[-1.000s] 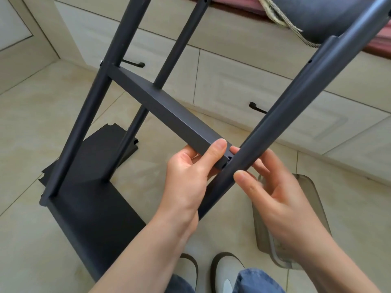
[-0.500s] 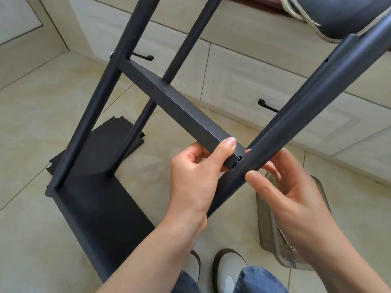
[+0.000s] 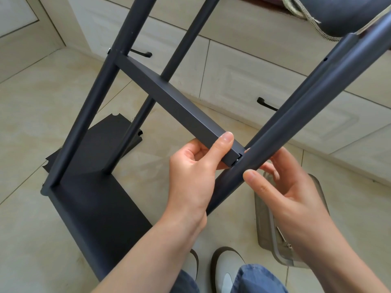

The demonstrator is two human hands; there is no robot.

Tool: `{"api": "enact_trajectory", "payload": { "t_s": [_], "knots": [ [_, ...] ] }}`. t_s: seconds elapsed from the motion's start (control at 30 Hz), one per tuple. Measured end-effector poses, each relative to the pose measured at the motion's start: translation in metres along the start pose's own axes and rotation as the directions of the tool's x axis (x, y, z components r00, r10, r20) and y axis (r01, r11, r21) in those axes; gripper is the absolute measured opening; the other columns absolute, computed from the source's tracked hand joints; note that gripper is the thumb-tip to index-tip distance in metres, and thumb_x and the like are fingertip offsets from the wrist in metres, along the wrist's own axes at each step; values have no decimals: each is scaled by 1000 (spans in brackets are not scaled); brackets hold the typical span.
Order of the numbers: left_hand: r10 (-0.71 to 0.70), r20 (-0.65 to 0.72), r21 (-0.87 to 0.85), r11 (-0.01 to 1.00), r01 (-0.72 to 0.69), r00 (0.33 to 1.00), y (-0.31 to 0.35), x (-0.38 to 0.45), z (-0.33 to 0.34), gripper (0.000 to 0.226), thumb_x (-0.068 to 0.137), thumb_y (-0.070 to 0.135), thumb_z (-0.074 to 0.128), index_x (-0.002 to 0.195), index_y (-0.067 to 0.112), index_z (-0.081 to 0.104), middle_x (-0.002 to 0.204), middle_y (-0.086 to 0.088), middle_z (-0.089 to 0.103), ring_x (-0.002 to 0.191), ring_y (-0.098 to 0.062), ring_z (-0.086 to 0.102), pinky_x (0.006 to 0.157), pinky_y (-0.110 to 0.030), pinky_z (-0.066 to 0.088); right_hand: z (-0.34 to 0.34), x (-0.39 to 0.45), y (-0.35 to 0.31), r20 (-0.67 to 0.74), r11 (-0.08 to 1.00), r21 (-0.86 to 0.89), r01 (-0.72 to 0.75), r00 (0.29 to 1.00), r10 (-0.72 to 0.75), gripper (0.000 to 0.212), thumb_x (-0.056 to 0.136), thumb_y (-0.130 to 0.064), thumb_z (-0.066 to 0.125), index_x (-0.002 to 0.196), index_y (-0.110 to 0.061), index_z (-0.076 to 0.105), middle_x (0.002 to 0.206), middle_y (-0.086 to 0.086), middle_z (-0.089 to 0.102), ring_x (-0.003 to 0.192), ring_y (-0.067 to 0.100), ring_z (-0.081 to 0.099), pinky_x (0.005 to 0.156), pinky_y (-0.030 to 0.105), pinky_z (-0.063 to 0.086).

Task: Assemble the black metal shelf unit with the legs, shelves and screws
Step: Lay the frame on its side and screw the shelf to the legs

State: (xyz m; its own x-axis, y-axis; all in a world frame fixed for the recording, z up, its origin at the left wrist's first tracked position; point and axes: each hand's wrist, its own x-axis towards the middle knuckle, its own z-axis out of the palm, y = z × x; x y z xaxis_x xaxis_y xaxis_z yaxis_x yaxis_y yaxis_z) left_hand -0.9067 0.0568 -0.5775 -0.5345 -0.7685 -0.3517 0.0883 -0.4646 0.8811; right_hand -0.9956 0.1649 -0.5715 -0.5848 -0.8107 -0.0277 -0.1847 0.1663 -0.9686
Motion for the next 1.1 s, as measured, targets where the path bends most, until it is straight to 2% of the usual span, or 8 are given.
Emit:
{"api": "enact_trajectory", "payload": {
  "t_s": [0.17, 0.27, 0.4, 0.53, 0.6, 0.77, 0.9, 1.1],
  "knots": [
    [-1, 24, 3, 1000, 1, 1000, 1, 1, 0, 36, 71, 46, 73, 94, 18, 73, 80, 1, 76, 79, -15, 74, 82, -32, 59, 1, 1, 0, 1, 1000, 15, 9, 1000, -9, 32, 86, -30, 62, 117, -27, 61, 113, -9, 68, 115, 14, 59, 87, 14, 48],
    [-4, 41, 12, 1000, 4, 999, 1, 1, -1, 41, 69, 49, 71, 97, 19, 72, 80, 3, 75, 80, -13, 74, 80, -30, 58, 1, 1, -1, -6, 1000, -8, 10, 1000, -10, 32, 86, -31, 62, 118, -26, 61, 113, -8, 68, 115, 15, 59, 85, 13, 47],
    [4, 64, -6, 1000, -4, 998, 1, 1, -3, 36, 71, 46, 71, 95, 19, 72, 76, 6, 74, 76, -9, 73, 69, -20, 57, 2, 2, 0, -20, 999, -37, -7, 1000, 6, 33, 85, -34, 61, 118, -29, 60, 114, -12, 68, 114, 14, 58, 88, 16, 49],
    [18, 75, -46, 999, -15, 997, 0, 1, -4, 21, 78, 32, 74, 93, 17, 72, 77, 4, 75, 74, -10, 73, 66, -18, 56, 4, 2, 3, -41, 998, -62, -12, 999, 10, 32, 85, -36, 61, 116, -29, 60, 115, -10, 67, 111, 15, 59, 88, 25, 48],
    [18, 83, -54, 998, -14, 996, -1, 1, -5, 16, 81, 27, 75, 93, 17, 72, 77, 4, 75, 74, -11, 73, 67, -19, 56, 4, 2, 4, -47, 998, -65, -15, 999, 12, 32, 85, -37, 61, 116, -29, 60, 115, -9, 67, 110, 15, 60, 89, 28, 48],
    [31, 98, -51, 998, -26, 995, -2, 2, -8, 28, 72, 31, 74, 96, 16, 71, 83, 2, 76, 79, -14, 73, 76, -24, 59, 4, 1, 3, -50, 996, -84, -30, 998, 26, 32, 84, -40, 61, 115, -34, 59, 116, -12, 66, 110, 11, 61, 92, 31, 48],
    [29, 129, -23, 999, -27, 991, -2, 3, -12, 28, 73, 32, 73, 96, 17, 71, 86, 1, 76, 83, -15, 73, 80, -27, 60, 3, 2, 0, -39, 995, -68, -68, 997, 65, 34, 80, -42, 63, 113, -39, 59, 115, -21, 65, 109, 3, 61, 89, 28, 48],
    [24, 186, -7, 1000, -23, 982, -1, 2, -18, 28, 73, 30, 75, 98, 18, 73, 94, -4, 78, 91, -19, 75, 83, -28, 60, 3, 2, -2, -55, 991, -62, -119, 992, 115, 34, 77, -51, 68, 109, -43, 60, 115, -23, 65, 109, 2, 62, 87, 29, 50]
  ]
}}
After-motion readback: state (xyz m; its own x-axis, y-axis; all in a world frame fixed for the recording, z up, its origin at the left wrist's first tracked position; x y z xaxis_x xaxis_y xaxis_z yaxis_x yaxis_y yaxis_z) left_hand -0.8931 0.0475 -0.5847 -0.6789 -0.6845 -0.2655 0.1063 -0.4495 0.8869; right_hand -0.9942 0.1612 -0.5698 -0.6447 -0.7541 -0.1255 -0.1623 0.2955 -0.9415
